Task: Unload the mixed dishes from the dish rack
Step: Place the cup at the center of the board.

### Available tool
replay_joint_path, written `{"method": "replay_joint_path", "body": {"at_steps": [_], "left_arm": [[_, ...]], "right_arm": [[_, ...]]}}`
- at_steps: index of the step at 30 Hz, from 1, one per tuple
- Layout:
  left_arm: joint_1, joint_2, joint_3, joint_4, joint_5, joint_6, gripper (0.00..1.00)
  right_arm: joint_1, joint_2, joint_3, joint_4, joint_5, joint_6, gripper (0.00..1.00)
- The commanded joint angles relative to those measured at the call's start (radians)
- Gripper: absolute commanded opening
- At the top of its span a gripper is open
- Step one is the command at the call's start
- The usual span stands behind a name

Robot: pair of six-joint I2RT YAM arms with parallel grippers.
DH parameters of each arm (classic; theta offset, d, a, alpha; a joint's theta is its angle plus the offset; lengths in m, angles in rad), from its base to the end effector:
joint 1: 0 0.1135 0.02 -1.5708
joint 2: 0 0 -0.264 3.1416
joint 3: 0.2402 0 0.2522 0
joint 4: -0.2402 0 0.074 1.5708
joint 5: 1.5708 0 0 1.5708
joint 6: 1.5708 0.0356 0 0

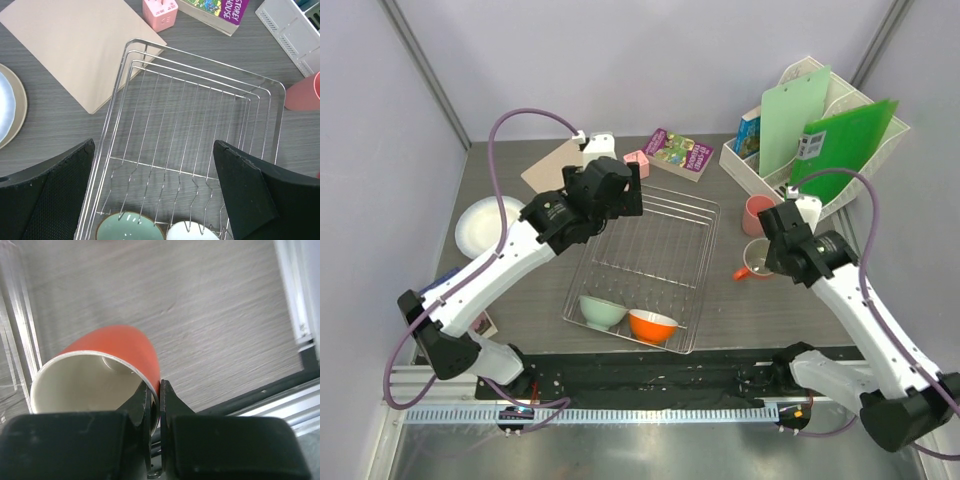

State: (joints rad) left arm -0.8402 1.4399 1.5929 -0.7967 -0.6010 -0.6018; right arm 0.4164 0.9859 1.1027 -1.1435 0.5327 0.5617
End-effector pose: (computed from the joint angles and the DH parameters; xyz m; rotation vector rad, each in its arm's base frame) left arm 0.2160 -0.2109 0.4098 -0.0722 2.0937 -0.2013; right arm 0.1580 0.0501 0.3322 0.3578 2.3897 -0.2645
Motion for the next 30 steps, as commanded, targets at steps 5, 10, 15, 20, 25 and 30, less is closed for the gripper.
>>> {"method": "replay_joint_path", "body": {"at_steps": [5, 10, 15, 20, 25, 30], "left_arm": [[0.003, -0.068, -0.099, 0.040, -0.020, -0.027, 1.00], [0.003, -0.079, -0.140, 0.044, -0.011, -0.041, 1.00], [0.003, -0.073, -0.155, 0.036, -0.011, -0.052, 1.00], [0.001, -0.061, -0.171, 0.031, -0.013, -0.058, 1.00], [0.003, -0.046, -0.162, 0.019, -0.013, -0.059, 1.00], [0.003, -0.041, -0.160, 0.019, -0.013, -0.059, 1.00]], "right_arm": [[-0.240, 0.155, -0.083, 0.317, -0.266, -0.045, 0.01], [-0.336, 0.264, -0.072, 0.406, -0.335, -0.059, 0.01], [-0.352, 0.338, -0.072, 0.458, -0.342, -0.056, 0.01], [-0.352, 0.370, -0.112, 0.495, -0.346, -0.039, 0.01], [-0.352, 0.361, -0.119, 0.499, -0.373, -0.033, 0.38], [-0.352, 0.338, -0.127, 0.496, -0.362, -0.033, 0.57]]}}
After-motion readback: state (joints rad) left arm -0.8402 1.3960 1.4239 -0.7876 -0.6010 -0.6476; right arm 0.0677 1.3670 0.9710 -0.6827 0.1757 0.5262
